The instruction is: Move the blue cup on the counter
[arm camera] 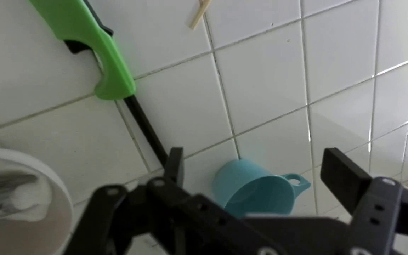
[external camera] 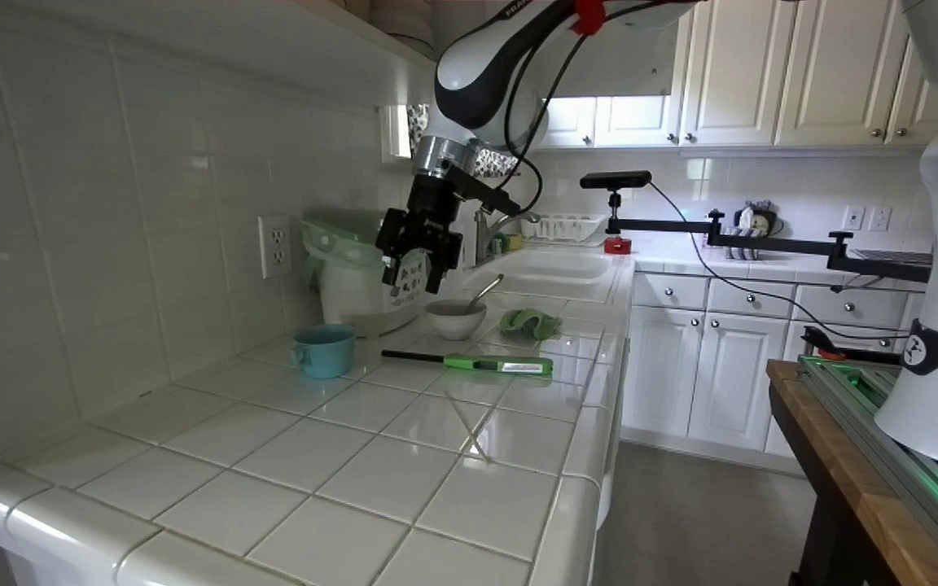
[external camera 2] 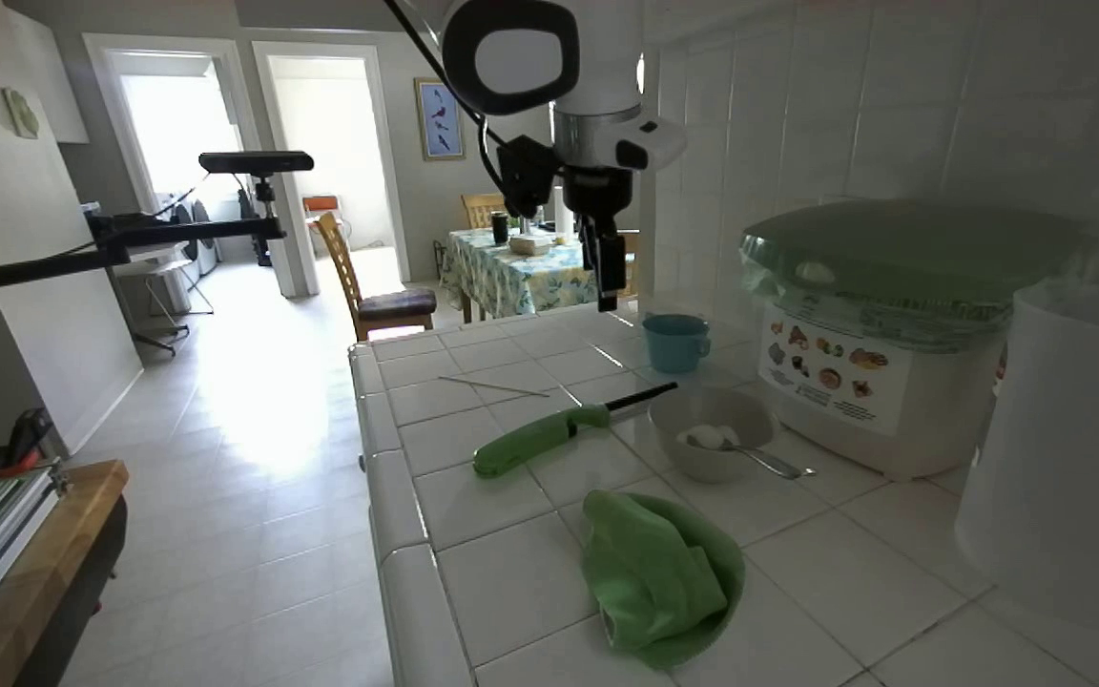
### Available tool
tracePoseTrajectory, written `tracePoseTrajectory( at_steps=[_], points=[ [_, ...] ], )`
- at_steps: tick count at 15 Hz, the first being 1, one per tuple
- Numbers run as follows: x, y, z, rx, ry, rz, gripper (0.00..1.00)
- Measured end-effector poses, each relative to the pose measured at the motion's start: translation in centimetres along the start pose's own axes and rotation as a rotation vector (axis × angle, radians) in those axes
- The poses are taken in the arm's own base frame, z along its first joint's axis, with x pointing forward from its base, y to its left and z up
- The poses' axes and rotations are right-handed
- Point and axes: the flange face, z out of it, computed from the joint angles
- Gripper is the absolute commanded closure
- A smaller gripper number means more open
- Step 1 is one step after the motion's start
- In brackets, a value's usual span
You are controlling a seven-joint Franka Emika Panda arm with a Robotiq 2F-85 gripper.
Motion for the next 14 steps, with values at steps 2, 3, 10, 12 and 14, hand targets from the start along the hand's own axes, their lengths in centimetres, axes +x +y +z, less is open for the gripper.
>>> tracePoseTrajectory(
  at_steps=[2,3,10,12,14],
  points=[
    [0.0,0.0,0.1,0.004,0.002,0.071,0.00],
    [0.0,-0.1,0.1,0.008,0.001,0.108,0.00],
    [0.8,0.7,2.7,0.010,0.044,0.325,0.00],
    [1.5,0.6,3.7,0.015,0.076,0.366,0.00],
    [2.3,0.3,4.8,0.020,0.110,0.398,0.00]
  ],
)
